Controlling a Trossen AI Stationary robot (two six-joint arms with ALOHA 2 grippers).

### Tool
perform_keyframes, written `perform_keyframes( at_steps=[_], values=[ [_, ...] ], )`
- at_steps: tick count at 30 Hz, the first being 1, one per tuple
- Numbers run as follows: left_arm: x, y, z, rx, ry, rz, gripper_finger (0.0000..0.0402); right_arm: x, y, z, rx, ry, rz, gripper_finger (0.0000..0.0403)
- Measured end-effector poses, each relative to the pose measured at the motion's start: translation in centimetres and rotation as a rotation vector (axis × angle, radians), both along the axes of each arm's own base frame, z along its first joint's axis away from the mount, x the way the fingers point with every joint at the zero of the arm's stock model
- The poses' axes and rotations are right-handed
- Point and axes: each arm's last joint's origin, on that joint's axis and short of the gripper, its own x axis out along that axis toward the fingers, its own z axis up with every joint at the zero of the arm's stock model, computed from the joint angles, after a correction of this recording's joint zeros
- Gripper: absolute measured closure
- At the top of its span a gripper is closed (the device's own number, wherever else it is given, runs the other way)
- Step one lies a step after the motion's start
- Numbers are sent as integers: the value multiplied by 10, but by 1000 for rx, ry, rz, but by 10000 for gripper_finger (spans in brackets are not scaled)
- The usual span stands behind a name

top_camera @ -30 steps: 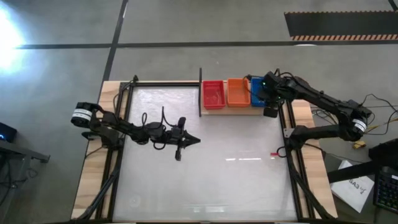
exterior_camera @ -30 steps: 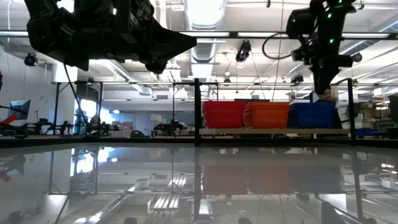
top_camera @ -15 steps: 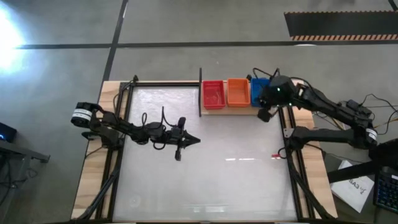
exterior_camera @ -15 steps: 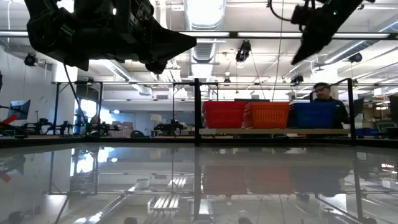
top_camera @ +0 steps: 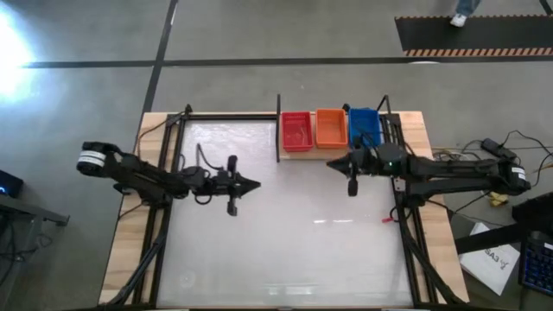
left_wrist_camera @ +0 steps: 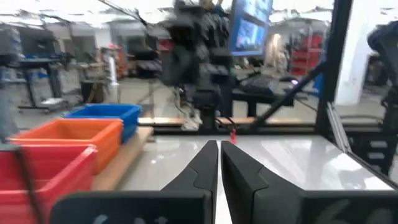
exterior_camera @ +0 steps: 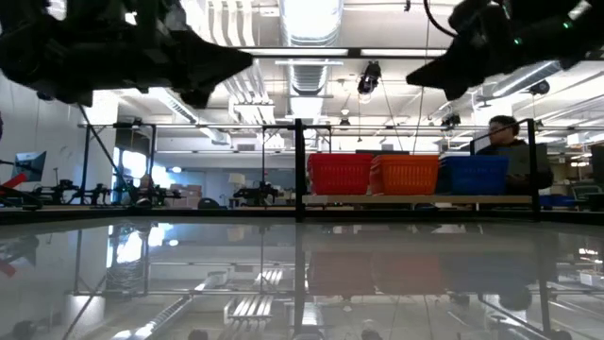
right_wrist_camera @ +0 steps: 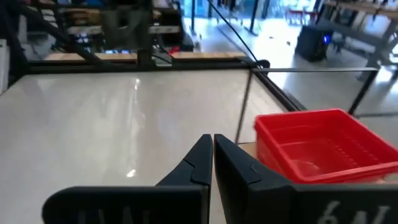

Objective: Stack baskets on shelf by color
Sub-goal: Return to Home Position

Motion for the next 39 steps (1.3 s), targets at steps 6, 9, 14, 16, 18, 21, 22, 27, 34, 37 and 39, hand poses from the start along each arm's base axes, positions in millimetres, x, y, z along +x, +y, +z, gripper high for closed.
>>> perform_keyframes(
  at_steps=[6, 9, 14, 16, 18, 21, 22, 27, 34, 37, 39],
  values=[
    [-38, 3, -3, -9, -44, 21, 398, -13, 12, -24, -7, -38, 20, 394],
    [-56, 6, -9, -29, -59, 73, 398, -22, 15, -29, 3, -53, 35, 394],
    [-80, 8, -17, -55, -89, 117, 398, -40, 19, -32, 5, -111, 86, 394],
    [-82, 8, -16, -53, -72, 118, 398, -52, 21, -28, -12, -192, 94, 394],
    [-84, 8, -15, -53, -75, 119, 398, -63, 22, -27, -24, -263, 94, 394],
    [-86, 9, -15, -50, -54, 125, 398, -72, 23, -35, -31, -318, 94, 394],
    [-87, 9, -14, -51, -56, 126, 398, -74, 24, -38, -28, -326, 92, 394],
    [-92, 9, -12, -49, -61, 127, 398, -84, 25, -53, -10, -330, 77, 394],
    [-100, 11, -14, -50, -5, 191, 398, -86, 22, -57, 10, -239, -12, 394],
    [-105, 12, -14, -52, 4, 209, 398, -85, 22, -64, 22, -220, -11, 394],
    [-109, 12, -15, -54, 15, 224, 398, -84, 22, -67, 24, -243, -22, 394]
  ],
)
